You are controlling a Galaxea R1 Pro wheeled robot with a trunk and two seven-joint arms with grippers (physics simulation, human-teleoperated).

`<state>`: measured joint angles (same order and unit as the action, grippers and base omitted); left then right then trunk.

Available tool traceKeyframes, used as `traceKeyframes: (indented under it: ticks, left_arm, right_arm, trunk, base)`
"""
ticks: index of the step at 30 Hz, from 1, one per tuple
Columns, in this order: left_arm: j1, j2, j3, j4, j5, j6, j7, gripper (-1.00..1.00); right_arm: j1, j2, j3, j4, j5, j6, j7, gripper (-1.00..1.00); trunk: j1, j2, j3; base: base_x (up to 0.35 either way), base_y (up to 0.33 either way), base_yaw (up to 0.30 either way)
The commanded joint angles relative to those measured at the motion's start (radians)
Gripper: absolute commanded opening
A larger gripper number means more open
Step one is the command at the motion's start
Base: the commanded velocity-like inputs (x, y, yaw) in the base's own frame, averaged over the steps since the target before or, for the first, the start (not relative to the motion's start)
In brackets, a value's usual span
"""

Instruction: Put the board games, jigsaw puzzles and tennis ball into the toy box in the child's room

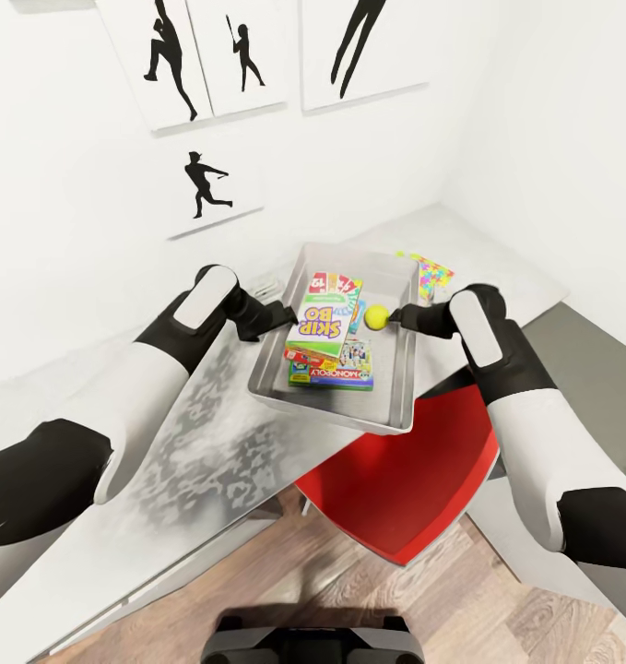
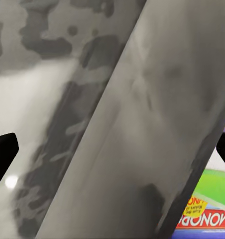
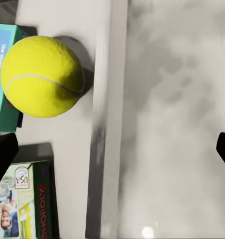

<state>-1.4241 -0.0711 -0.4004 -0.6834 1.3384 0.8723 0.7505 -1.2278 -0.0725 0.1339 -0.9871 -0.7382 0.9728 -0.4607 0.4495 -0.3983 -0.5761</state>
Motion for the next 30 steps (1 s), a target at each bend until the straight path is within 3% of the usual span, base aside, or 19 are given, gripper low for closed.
traceKeyframes:
  ticks: [1,11,20,30]
  left_arm:
    - [0.001,0.000,-0.003,-0.001,0.010,-0.001,0.010,1.00]
    - [0.018,0.002,-0.004,-0.001,0.008,-0.004,0.010,1.00]
    - [0.033,0.002,-0.004,-0.001,-0.019,-0.005,0.009,1.00]
    - [0.041,0.002,-0.003,-0.001,-0.027,-0.006,0.009,1.00]
  right_arm:
    - [-0.001,-0.001,0.004,0.004,-0.010,0.001,-0.010,1.00]
    - [-0.002,-0.001,0.005,0.031,-0.010,0.001,-0.010,1.00]
    - [-0.002,-0.001,0.006,0.038,-0.011,0.001,-0.010,1.00]
    - [-0.003,0.000,0.007,0.062,-0.011,0.000,-0.010,1.00]
  trunk:
    - [0.001,-0.002,-0.001]
    - [0.001,-0.002,-0.002]
    - [0.001,-0.002,-0.002]
    - [0.001,-0.002,-0.002]
  base:
    - [0.000,0.000,0.000]
    - [0.000,0.000,0.000]
    - [0.000,0.000,0.000]
    - [0.000,0.000,0.000]
